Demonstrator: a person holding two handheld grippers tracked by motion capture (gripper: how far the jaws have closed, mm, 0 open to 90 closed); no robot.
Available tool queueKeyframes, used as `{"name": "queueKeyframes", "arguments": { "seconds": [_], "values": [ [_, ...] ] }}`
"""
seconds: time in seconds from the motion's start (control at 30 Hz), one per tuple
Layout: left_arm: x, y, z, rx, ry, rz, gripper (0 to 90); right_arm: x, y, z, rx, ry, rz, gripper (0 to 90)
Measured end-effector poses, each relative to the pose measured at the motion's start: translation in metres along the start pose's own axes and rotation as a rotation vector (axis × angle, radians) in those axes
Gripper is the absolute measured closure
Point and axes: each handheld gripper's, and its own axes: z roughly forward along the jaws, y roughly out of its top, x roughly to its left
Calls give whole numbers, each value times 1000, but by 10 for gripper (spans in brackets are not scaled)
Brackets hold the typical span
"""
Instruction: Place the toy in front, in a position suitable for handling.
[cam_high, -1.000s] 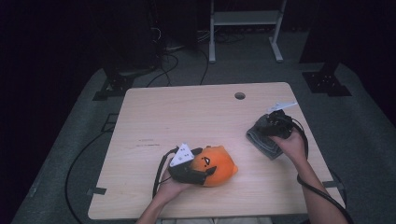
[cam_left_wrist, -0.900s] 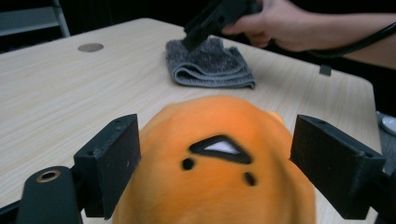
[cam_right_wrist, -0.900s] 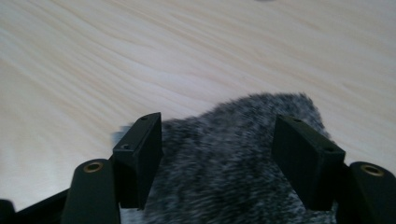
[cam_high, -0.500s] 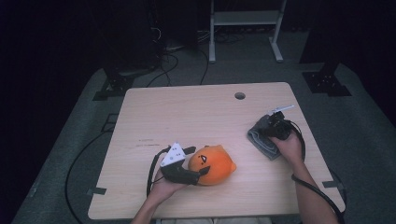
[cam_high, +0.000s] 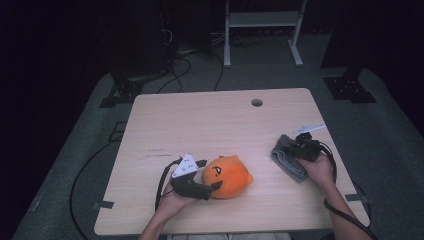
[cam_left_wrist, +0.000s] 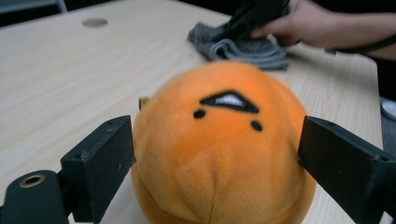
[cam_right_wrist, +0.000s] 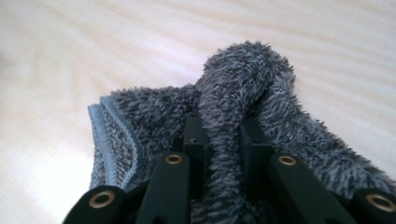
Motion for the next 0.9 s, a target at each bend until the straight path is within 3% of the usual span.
{"name": "queueKeyframes", "arguments": {
  "seconds": [0.03, 0.13, 0.2, 0.33, 0.4, 0.43, 0.53, 0.67, 0.7, 0.73, 0.83, 0.87, 0.9],
  "values": [
    [0, -1, 1, 7, -5, -1, 105, 0, 0, 0, 0, 0, 0, 765],
    [-1, -5, 4, 30, -24, 19, 181, 10, -10, -19, -60, 95, -20, 770],
    [-1, -6, 6, 32, -20, 25, 222, 22, -9, -34, -109, 155, -59, 769],
    [2, -7, 9, 26, -15, -9, 250, 63, -8, -67, -240, 310, -157, 769],
    [3, -7, 10, 23, -11, -16, 253, 91, -7, -76, -272, 370, -237, 769],
    [3, -7, 10, 23, -11, -16, 253, 91, -7, -76, -272, 370, -237, 769],
    [2, -7, 11, 20, -10, -16, 253, 143, -3, -79, -280, 439, -383, 767],
    [2, -9, 14, 13, -23, -21, 260, 168, 6, -68, -293, 429, -434, 764],
    [2, -9, 14, 13, -23, -21, 262, 168, 6, -68, -293, 429, -434, 764],
    [3, -9, 14, 21, -21, -14, 266, 173, 6, -58, -255, 395, -459, 763],
    [5, -10, 13, 20, -30, -21, 273, 171, 1, -51, -229, 378, -463, 768],
    [6, -11, 12, 20, -32, -20, 273, 167, -1, -50, -220, 374, -452, 769],
    [7, -12, 12, 20, -35, -22, 273, 156, -8, -52, -197, 335, -429, 771]
  ]
}}
